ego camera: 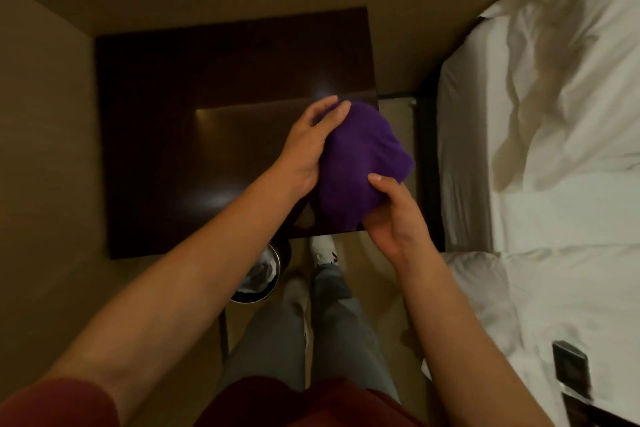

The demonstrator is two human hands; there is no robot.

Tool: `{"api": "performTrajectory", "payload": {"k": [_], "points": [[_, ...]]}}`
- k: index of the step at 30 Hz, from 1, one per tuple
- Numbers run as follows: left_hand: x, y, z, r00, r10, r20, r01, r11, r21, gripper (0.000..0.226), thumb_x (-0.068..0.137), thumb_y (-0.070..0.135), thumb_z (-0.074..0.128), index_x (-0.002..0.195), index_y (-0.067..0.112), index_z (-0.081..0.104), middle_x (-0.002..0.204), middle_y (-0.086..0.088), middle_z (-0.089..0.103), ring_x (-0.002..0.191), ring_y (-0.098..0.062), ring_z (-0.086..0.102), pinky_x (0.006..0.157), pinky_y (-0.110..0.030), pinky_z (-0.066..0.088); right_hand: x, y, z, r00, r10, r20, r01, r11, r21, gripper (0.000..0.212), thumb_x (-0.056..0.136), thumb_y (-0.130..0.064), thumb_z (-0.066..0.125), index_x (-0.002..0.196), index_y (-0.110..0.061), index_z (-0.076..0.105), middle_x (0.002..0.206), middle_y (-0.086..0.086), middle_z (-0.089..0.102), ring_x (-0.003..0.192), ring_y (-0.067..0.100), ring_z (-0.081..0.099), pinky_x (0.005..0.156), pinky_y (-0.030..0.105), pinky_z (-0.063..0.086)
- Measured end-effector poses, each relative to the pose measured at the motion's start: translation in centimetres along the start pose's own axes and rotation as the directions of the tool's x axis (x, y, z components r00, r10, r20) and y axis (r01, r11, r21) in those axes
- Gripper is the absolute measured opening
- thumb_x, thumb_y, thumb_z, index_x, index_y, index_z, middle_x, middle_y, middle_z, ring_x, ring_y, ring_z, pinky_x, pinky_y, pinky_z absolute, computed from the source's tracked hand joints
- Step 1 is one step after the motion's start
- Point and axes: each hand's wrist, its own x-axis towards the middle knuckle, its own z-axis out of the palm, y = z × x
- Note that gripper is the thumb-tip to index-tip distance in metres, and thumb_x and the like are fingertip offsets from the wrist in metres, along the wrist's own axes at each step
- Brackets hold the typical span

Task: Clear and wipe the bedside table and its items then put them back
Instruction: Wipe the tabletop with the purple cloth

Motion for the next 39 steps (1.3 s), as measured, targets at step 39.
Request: {"api": "performTrajectory", "payload": {"k": [39], "points": [[-26.5,-27.8,7.5,0.79,-0.487,0.373,0.144,0.739,0.658,0.05,0.092,0.048,0.068,0.126,0.012,0.068,0.116,-0.01,0.076,0.108,-0.027,0.073,0.093,-0.043,0.059,-27.6,13.7,-25.2,0.711,-0.368,-0.599,0.46,0.888,0.0,0.029,0.093,-0.04,0.072,0.122,-0.037,0.069,0.116,-0.01,0.076,0.103,0.01,0.074,0.076,0.032,0.063]]}}
